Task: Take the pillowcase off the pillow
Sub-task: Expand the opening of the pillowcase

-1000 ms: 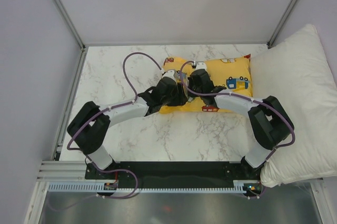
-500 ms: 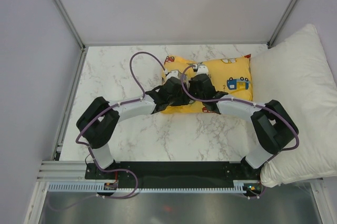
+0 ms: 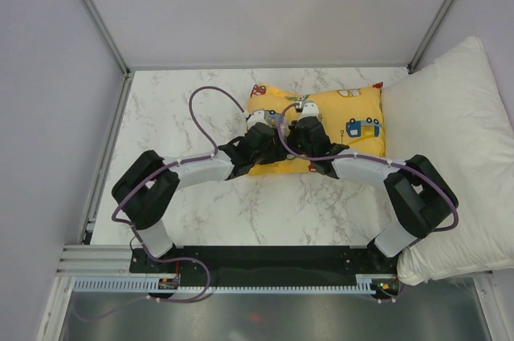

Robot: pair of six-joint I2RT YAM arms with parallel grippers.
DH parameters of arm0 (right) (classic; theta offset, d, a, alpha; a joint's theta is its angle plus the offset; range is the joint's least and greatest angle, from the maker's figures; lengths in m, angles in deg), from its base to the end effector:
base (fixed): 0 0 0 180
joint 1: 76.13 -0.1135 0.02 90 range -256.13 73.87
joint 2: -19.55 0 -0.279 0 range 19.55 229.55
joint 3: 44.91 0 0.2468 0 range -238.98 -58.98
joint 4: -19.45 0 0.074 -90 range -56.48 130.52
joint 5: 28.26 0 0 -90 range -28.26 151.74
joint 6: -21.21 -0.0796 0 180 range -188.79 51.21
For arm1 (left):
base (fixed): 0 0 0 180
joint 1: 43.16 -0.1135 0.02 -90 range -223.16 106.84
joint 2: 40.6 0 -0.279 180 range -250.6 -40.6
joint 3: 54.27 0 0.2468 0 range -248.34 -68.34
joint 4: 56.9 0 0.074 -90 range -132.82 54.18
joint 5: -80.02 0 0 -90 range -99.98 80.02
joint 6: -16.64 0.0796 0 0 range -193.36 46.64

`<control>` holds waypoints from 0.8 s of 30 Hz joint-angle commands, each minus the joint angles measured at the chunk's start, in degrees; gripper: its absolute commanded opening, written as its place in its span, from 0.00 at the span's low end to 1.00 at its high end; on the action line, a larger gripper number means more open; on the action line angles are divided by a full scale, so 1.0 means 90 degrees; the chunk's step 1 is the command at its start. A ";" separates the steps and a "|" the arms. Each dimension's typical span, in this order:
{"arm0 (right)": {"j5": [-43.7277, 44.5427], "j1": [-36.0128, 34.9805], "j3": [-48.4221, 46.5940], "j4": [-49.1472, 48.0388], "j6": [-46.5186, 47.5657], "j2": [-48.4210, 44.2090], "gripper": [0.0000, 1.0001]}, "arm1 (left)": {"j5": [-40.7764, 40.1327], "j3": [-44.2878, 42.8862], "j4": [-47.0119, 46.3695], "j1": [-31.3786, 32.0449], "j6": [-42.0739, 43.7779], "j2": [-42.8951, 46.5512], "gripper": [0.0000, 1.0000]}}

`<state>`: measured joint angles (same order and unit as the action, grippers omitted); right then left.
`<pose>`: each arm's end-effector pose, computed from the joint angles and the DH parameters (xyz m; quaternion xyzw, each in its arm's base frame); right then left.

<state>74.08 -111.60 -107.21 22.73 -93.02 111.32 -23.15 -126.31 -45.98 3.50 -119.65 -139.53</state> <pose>0.3121 0.2015 0.1889 -0.0342 0.8735 0.1552 0.4601 0.2899 -0.2807 0.1846 -0.0476 0.8923 -0.2459 0.3756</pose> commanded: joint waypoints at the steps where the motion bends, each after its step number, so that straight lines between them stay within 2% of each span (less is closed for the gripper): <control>1: 0.0133 0.0014 0.0368 0.1413 0.0006 -0.0187 0.00 | -0.1299 -0.0091 -0.0304 -0.0242 -0.0102 0.0007 0.68; 7: 0.0084 -0.0005 0.0456 0.1404 -0.0013 -0.0235 0.00 | -0.1876 -0.0043 0.0087 -0.0291 -0.0239 -0.0032 0.67; 10: -0.0013 -0.0005 0.0515 0.1345 -0.0052 -0.0294 0.00 | -0.1867 -0.0179 0.0184 -0.0311 -0.0093 -0.0217 0.59; 13: -0.0033 -0.0015 0.0602 0.1335 -0.0062 -0.0362 0.00 | -0.1848 -0.0267 0.0204 -0.0330 -0.0034 -0.0383 0.44; 14: -0.0014 -0.0015 0.0651 0.1335 -0.0072 -0.0411 0.00 | -0.1838 -0.0267 0.0204 -0.0330 -0.0033 -0.0394 0.34; 16: 0.0035 -0.0015 0.0710 0.1345 -0.0052 -0.0440 0.00 | -0.1818 -0.0209 0.0204 -0.0340 -0.0053 -0.0355 0.25; 19: 0.0084 -0.0015 0.0808 0.1345 -0.0062 -0.0402 0.00 | -0.1876 -0.0121 0.0204 -0.0340 -0.0033 -0.0287 0.19; 21: 0.0094 -0.0015 0.0866 0.1326 -0.0072 -0.0372 0.00 | -0.1906 -0.0033 0.0204 -0.0369 -0.0014 -0.0189 0.05; 22: 0.0113 -0.0015 0.0886 0.1296 -0.0091 -0.0372 0.00 | -0.1906 -0.0004 0.0204 -0.0398 0.0035 -0.0160 0.02; 24: 0.0172 -0.0015 0.0925 0.1306 -0.0091 -0.0353 0.00 | -0.1848 0.0084 0.0204 -0.0457 0.0093 -0.0053 0.02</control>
<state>73.23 -111.64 -103.14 18.93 -94.14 109.40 -26.38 -127.19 -44.54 3.85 -121.31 -140.32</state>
